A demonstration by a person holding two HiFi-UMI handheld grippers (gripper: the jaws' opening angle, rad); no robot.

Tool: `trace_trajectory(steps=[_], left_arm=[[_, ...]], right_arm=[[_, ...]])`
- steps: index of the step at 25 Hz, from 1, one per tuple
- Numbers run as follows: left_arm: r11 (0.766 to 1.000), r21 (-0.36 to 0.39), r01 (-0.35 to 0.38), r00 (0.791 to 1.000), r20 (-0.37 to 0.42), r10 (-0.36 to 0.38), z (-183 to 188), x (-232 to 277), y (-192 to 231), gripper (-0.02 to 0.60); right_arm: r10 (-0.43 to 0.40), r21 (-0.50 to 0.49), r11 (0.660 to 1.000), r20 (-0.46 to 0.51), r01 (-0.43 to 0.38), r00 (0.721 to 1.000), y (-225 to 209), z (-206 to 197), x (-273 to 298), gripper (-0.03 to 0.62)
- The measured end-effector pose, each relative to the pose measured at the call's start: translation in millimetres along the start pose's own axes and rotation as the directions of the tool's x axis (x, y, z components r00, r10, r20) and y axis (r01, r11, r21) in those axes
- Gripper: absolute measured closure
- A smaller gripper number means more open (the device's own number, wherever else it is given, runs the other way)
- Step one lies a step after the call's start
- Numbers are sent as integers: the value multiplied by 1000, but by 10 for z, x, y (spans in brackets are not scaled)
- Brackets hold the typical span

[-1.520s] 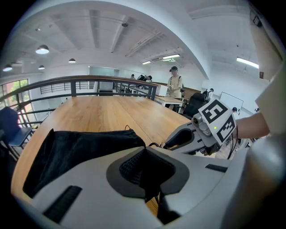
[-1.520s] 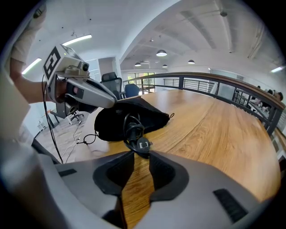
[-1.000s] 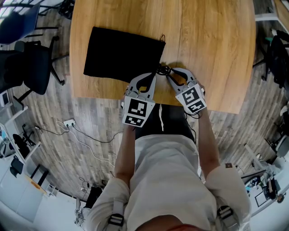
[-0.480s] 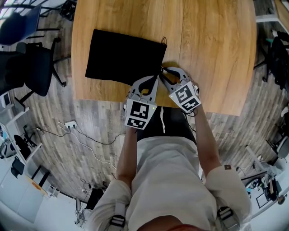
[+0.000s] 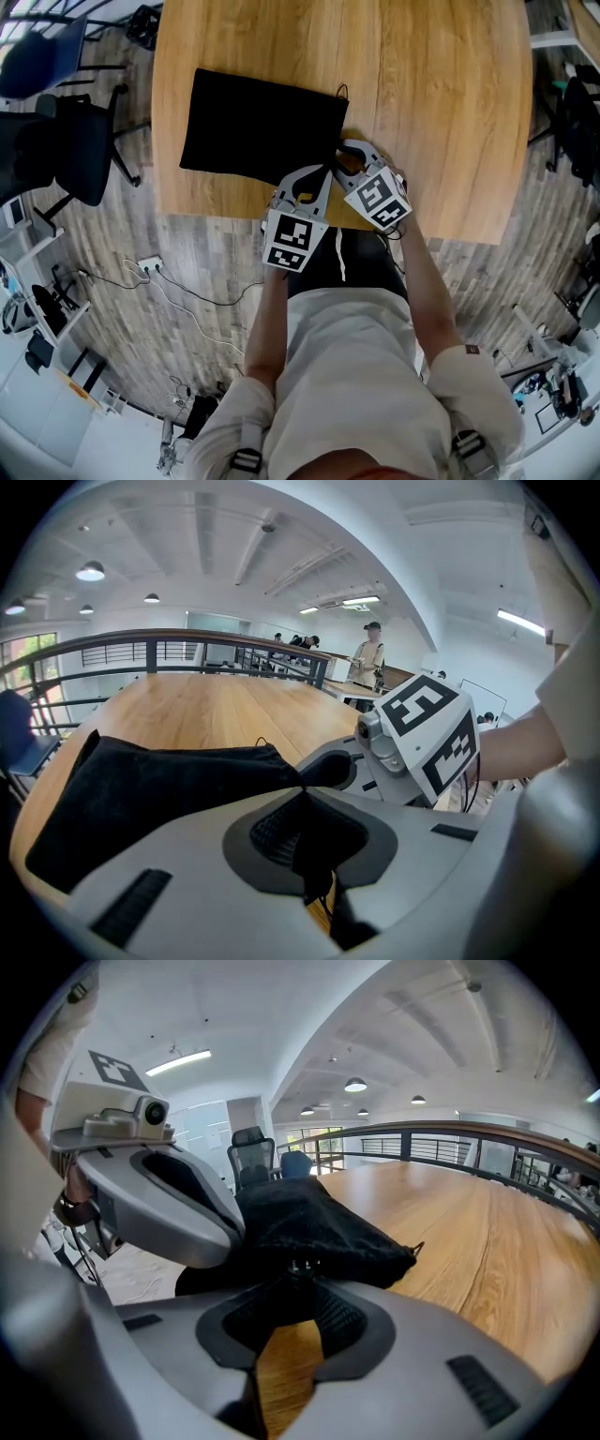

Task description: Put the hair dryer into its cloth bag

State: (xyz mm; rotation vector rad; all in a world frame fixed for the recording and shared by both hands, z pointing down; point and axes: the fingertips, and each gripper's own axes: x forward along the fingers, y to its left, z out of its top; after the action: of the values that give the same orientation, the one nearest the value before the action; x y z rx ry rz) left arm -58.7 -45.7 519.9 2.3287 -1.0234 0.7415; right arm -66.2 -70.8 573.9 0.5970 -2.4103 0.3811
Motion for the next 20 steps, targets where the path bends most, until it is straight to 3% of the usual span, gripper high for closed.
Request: trace_trajectory(steps=[20], left_arm=[[1000, 1, 25, 999, -27, -25, -98, 67, 16, 555]], right_arm=[[5, 5, 1000, -12, -5, 1000, 3, 4, 62, 473]])
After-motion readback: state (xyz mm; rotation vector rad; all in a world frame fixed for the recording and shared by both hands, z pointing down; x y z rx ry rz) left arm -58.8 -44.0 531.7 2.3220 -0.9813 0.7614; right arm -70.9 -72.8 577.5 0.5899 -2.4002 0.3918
